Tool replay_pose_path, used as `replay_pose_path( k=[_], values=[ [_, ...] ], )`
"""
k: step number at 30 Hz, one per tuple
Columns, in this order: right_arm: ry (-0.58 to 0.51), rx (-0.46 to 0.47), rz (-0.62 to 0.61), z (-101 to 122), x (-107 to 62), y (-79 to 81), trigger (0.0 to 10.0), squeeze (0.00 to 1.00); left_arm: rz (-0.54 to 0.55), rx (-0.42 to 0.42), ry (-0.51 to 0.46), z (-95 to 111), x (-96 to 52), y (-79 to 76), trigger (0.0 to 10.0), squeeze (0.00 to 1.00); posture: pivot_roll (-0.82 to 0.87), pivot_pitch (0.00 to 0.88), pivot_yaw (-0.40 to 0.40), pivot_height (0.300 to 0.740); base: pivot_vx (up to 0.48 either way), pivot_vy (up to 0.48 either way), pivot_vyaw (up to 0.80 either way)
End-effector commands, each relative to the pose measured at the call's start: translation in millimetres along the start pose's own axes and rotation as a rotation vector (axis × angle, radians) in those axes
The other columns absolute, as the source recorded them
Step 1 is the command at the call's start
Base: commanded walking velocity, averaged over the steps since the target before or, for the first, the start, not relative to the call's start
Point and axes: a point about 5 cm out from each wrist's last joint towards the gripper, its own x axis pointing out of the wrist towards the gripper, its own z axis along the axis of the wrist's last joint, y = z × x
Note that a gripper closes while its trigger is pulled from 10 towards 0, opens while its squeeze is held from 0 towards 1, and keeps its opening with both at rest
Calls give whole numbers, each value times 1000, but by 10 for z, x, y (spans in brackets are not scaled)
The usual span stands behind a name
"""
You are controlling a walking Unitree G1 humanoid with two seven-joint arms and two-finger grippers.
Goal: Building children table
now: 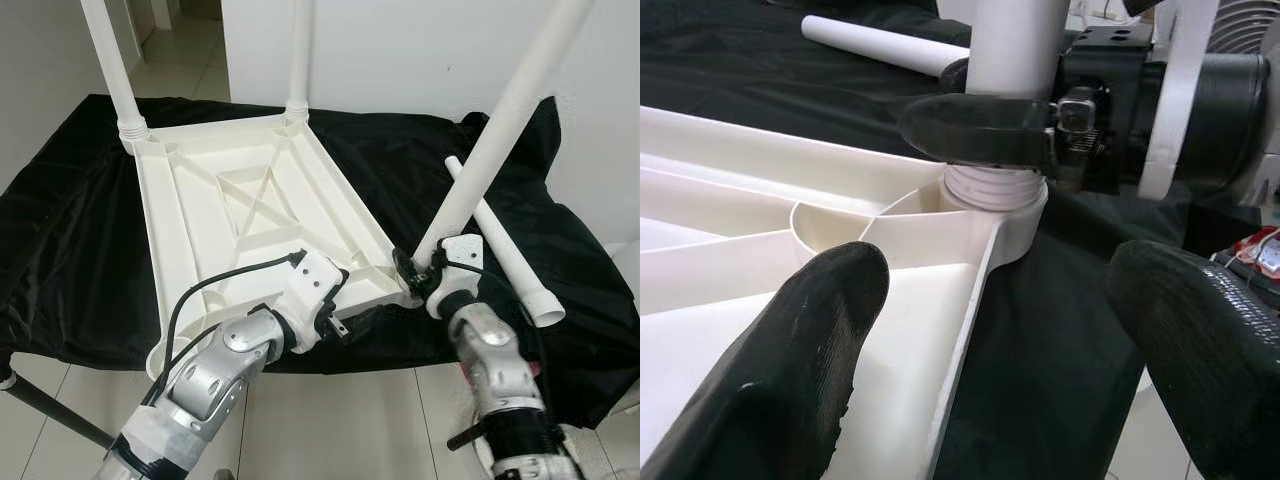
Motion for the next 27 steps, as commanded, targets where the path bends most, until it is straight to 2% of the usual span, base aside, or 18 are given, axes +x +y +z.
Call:
replay_pose_path(
  k=[1,6,8,10,14,21,22,23,24,27],
  values=[
    [53,69,-182,-116,-64,-106,10000,0,-111,3,6,-9,3,-71,10000,0,-17,55,-51,740,0,0,0],
    [53,79,-256,-124,-84,-89,10000,0,-113,3,7,-7,1,-69,10000,0,-20,60,-46,740,0,0,0],
    [52,112,-406,-131,-123,-66,10000,0,-117,3,7,-2,9,-75,10000,0,-24,67,-43,740,0,0,0],
    [51,132,-454,-128,-134,-42,10000,0,-121,2,7,-1,12,-79,10000,0,-24,69,-41,740,0,0,0],
    [50,146,-455,-101,-129,26,10000,0,-122,0,8,-2,15,-82,10000,0,-26,72,-40,740,0,0,0],
    [20,139,-444,-34,-135,32,10000,0,-115,-1,6,0,17,-79,10000,0,-23,75,-46,740,0,0,0],
    [8,136,-443,-19,-135,31,10000,176,-112,-2,6,1,17,-78,10000,0,-21,75,-47,740,0,0,0],
    [8,136,-443,-19,-135,31,10000,176,-112,-2,6,1,17,-78,10000,0,-21,75,-47,740,0,0,0],
    [-13,133,-440,5,-140,39,10000,1000,-110,-2,5,2,17,-77,10000,0,-20,74,-48,740,0,0,0],
    [-60,140,-406,50,-163,57,10000,1000,-100,0,3,5,13,-67,10000,0,-20,74,-50,740,0,0,0]
  ],
)
